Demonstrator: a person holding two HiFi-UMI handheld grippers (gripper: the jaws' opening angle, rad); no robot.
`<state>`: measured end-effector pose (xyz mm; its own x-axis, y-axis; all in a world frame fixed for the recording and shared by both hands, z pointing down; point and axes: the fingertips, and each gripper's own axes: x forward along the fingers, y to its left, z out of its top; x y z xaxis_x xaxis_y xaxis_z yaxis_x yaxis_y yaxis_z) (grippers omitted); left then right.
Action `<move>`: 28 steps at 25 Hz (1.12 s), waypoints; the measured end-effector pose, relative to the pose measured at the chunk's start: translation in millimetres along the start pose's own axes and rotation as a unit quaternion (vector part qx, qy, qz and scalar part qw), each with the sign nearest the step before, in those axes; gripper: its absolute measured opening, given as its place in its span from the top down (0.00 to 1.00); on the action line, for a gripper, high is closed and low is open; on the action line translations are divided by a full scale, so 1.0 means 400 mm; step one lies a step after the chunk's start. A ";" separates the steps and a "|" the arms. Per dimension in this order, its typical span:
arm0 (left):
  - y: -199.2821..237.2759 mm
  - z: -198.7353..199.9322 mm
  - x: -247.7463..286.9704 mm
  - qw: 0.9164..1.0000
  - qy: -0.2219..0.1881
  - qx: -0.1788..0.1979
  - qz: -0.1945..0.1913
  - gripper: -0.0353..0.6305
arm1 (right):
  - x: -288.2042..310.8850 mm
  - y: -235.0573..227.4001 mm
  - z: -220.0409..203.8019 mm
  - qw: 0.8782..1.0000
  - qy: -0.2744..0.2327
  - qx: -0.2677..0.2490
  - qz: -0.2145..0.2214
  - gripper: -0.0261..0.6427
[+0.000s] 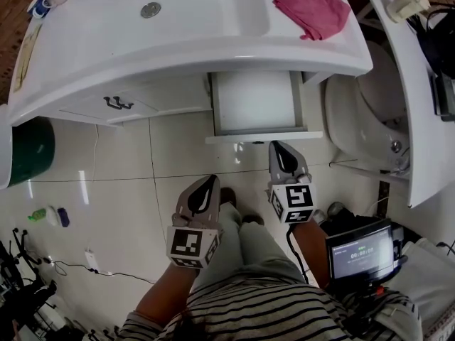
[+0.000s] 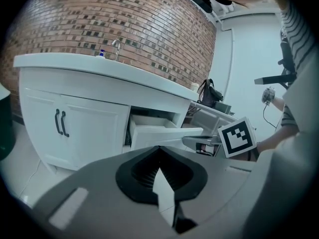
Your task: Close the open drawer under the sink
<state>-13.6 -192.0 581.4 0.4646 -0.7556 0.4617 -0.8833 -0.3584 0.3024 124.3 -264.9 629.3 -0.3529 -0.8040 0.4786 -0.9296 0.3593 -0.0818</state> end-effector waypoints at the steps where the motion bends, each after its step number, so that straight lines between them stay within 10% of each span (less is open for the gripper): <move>1: 0.001 0.002 0.002 1.000 0.000 -0.001 -0.002 0.92 | 0.004 -0.002 0.000 1.000 0.001 -0.001 -0.001 0.96; 28: 0.062 0.096 0.051 1.000 -0.012 -0.010 -0.005 0.92 | 0.107 -0.033 0.074 1.000 0.008 -0.006 -0.016 0.96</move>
<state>-28.3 -237.2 566.2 0.4711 -0.7652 0.4388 -0.8774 -0.3552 0.3225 118.5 -317.9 625.1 -0.3202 -0.8075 0.4954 -0.9394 0.3382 -0.0560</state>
